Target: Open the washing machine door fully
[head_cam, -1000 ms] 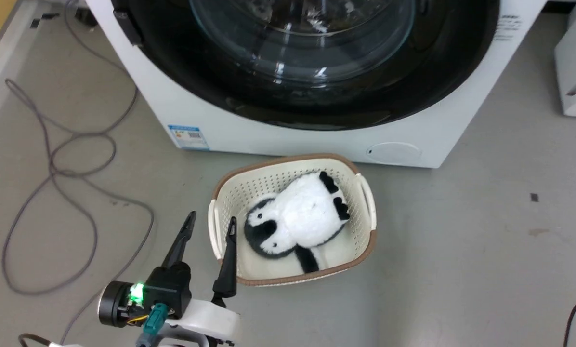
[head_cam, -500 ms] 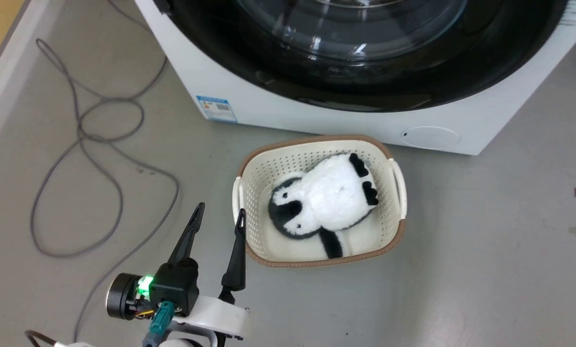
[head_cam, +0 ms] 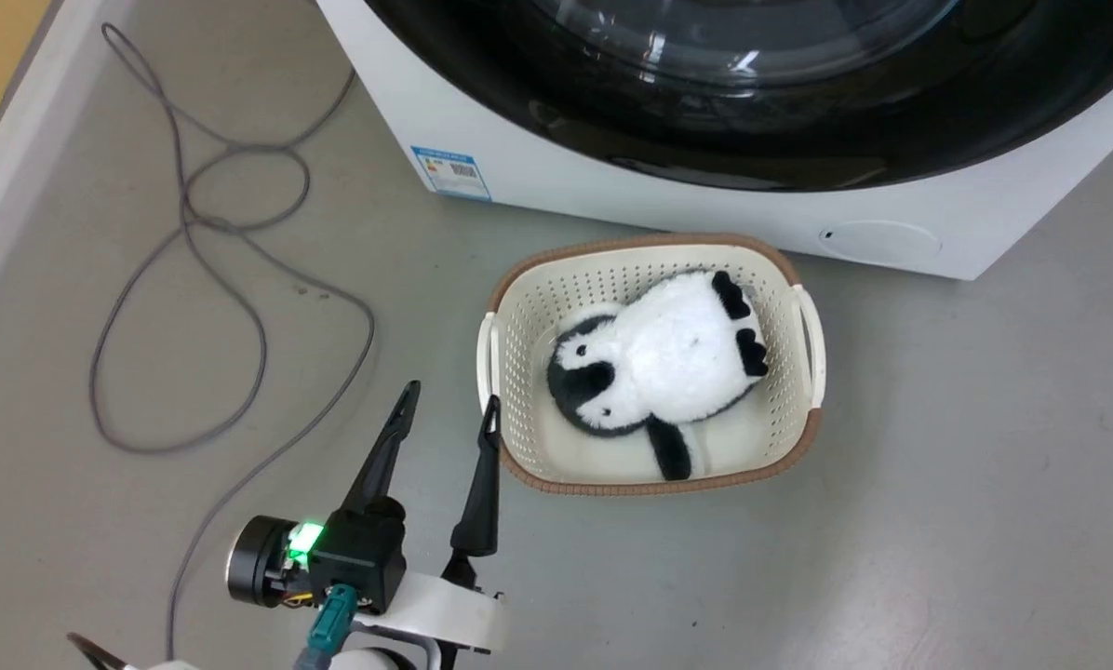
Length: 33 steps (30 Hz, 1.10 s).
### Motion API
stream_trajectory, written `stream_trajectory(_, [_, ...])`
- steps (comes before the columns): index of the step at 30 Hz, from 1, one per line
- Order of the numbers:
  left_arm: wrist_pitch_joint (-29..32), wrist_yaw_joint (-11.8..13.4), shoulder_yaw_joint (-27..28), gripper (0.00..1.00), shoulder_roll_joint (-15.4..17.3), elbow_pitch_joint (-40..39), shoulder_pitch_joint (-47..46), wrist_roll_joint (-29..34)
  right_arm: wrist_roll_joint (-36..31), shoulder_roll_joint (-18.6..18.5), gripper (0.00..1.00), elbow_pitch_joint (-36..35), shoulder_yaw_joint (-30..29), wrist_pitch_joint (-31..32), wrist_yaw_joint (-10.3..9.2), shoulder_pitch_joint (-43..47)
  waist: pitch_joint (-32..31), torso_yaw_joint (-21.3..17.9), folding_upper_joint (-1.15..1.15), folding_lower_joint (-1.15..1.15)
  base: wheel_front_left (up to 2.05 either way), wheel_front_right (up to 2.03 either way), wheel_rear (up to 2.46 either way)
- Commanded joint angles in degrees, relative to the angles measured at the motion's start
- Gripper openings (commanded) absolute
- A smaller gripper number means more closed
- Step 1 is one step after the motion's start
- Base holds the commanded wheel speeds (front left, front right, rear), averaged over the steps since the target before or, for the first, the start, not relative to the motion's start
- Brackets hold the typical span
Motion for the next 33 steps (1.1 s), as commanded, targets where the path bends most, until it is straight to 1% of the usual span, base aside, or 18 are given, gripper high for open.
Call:
stream_trajectory(1, [-0.62, 0.44, -0.48, 1.0, 0.06, -0.34, -1.43, -0.55, 2.2, -0.38, 0.0, 2.26, -0.06, 2.06, -0.02, -3.12, 0.69, 0.33, 0.0, 0.0, 0.0, 0.0, 0.0])
stream_trajectory(6, [-1.04, 0.7, -1.0, 1.0, 0.06, -0.36, -1.84, -0.69, 3.7, -0.58, 0.0, 5.47, 0.55, 5.5, -0.02, -6.27, 1.66, 0.84, 0.0, 0.0, 0.0, 0.0, 0.0])
stream_trajectory(15, [-1.04, 1.07, -1.21, 1.0, 0.06, -0.23, -2.12, -0.89, 2.84, 0.4, 0.0, 9.49, 1.46, 10.74, -0.02, -5.76, 1.82, 0.87, 0.0, 0.0, 0.0, 0.0, 0.0])
stream_trajectory(19, [-1.04, 1.14, -1.14, 1.0, 0.06, -0.09, -2.09, -0.9, 2.84, 1.0, 0.0, 10.25, 1.69, 13.14, -0.02, -5.06, 1.37, 0.78, 0.0, 0.0, 0.0, 0.0, 0.0])
stream_trajectory(26, [-1.04, 0.91, -0.41, 1.0, 0.06, 0.3, -1.55, -0.66, 3.04, 2.38, 0.0, 8.75, 1.96, 14.89, -0.02, -1.2, -1.3, 0.25, 0.0, 0.0, 0.0, 0.0, 0.0])
stream_trajectory(32, [-1.04, 0.26, 0.34, 1.0, 0.06, 0.66, -0.63, -0.41, 4.07, 3.9, 0.0, 5.54, 1.62, 16.08, -0.02, 5.14, -5.76, -0.26, 0.0, 0.0, 0.0, 0.0, 0.0])
stream_trajectory(33, [-1.04, 0.12, 0.5, 1.0, 0.06, 0.8, -0.19, -0.43, 4.56, 4.44, 0.0, 4.17, 1.36, 16.47, -0.02, 7.73, -7.37, -0.42, 0.0, 0.0, 0.0, 0.0, 0.0])
